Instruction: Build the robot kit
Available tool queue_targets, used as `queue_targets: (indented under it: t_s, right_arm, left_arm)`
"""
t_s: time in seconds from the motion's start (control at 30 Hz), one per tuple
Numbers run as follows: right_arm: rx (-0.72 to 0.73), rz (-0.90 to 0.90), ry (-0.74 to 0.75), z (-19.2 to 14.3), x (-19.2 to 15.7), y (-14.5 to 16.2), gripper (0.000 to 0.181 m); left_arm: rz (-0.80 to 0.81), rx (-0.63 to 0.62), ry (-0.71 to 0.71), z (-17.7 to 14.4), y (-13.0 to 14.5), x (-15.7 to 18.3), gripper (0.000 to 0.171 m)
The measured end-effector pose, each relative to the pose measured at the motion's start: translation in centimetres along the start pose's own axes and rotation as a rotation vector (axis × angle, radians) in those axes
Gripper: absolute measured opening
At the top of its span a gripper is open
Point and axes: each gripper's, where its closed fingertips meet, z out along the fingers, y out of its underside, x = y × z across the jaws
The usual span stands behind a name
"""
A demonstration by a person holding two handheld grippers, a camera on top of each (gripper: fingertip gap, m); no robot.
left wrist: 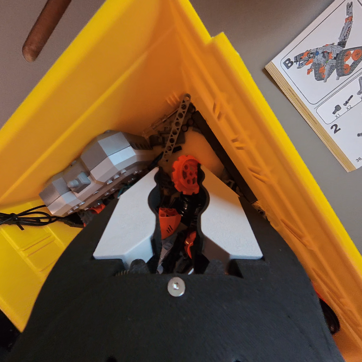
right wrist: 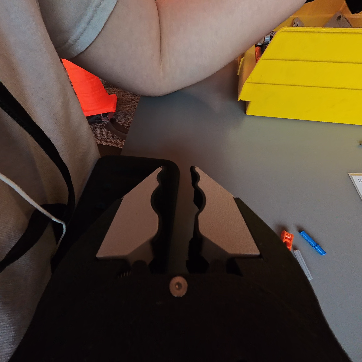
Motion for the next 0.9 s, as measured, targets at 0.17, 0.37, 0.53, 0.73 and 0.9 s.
queue_targets:
  t_s: [0.17, 0.37, 0.53, 0.73, 0.9]
  right_arm:
    - [-0.001, 0.001, -0.001, 0.0, 0.0, 0.0, 0.026]
    - [0.002, 0.005, -0.005, 0.0, 0.0, 0.1, 0.026]
    - [0.014, 0.034, -0.017, 0.1, 0.0, 0.0, 0.026]
    - [0.024, 0.051, -0.025, 0.2, 0.1, -0.1, 0.026]
    - [0.028, 0.063, -0.031, 0.2, 0.1, -0.1, 0.026]
  left_arm:
    - [-0.041, -0.064, 0.062, -0.3, 1.1, 0.8, 0.023]
    - [-0.077, -0.131, 0.092, -2.2, 3.4, 0.7, 0.021]
    - [-0.112, -0.161, 0.127, -4.3, 4.9, 1.0, 0.021]
    - [-0.100, -0.230, 0.116, -6.4, 7.5, 1.1, 0.020]
    - [-0.111, -0.358, 0.084, -6.4, 10.8, 0.3, 0.016]
